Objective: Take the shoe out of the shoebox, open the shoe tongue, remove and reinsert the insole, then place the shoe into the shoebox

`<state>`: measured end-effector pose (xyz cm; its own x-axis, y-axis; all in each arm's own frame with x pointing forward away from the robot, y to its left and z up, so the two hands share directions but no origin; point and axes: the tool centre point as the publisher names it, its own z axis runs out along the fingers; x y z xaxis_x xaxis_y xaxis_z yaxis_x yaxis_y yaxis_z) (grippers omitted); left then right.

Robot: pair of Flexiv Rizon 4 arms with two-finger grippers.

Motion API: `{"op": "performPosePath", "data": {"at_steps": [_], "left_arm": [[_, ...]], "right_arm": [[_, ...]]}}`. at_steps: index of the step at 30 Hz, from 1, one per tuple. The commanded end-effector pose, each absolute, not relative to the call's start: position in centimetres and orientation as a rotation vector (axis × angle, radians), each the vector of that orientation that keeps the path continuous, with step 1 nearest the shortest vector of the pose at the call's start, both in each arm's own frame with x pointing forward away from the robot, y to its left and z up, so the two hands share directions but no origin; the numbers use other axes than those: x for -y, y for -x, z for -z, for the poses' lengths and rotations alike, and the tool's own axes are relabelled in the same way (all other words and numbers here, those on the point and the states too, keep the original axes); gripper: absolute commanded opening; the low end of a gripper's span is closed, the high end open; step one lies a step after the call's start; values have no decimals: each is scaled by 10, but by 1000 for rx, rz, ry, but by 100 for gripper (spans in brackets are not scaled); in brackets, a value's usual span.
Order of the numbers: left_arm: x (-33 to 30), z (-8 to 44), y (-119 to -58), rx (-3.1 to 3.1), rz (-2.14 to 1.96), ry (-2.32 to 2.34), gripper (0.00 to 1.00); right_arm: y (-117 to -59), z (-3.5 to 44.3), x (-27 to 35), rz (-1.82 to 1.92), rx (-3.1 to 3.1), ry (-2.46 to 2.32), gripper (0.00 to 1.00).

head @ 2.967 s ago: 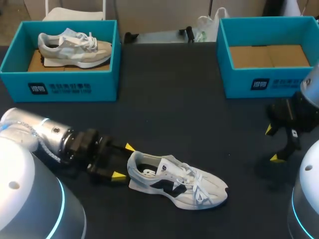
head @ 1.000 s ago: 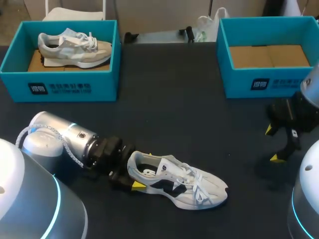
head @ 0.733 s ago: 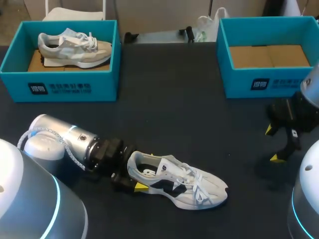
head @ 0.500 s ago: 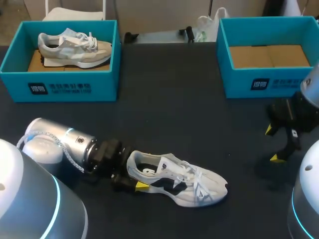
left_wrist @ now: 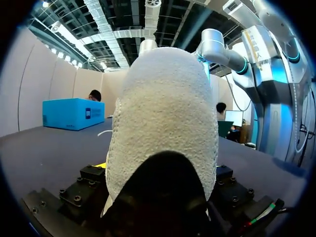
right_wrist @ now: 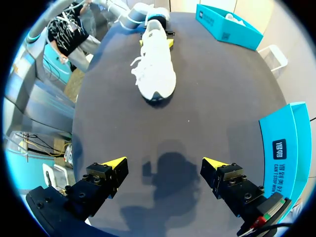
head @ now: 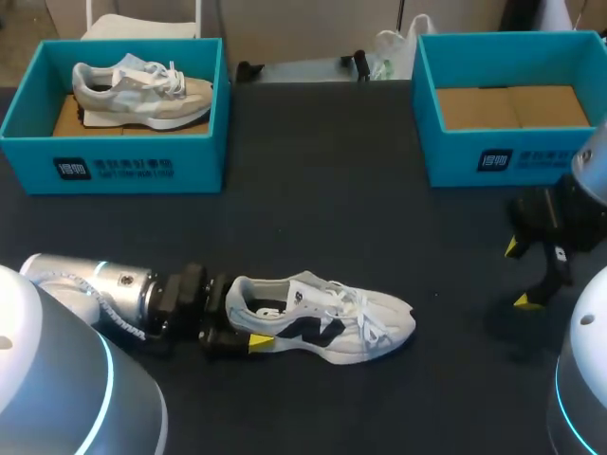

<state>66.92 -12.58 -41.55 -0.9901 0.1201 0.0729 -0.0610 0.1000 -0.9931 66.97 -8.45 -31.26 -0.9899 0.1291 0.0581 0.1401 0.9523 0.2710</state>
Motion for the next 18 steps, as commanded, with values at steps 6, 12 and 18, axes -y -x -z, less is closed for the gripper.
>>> {"op": "performPosePath", "data": {"at_steps": [6,12,18], "left_arm": [[130,414,-680,2267,-2027,18,0],[133,416,-687,2236,-2024,22,0],[132,417,-689,2222,-2027,27,0]], "right_arm": [[-669,313,84,424,3068,214,100],[-669,313,84,424,3068,214,100],[-669,313,84,424,3068,214,100]]}}
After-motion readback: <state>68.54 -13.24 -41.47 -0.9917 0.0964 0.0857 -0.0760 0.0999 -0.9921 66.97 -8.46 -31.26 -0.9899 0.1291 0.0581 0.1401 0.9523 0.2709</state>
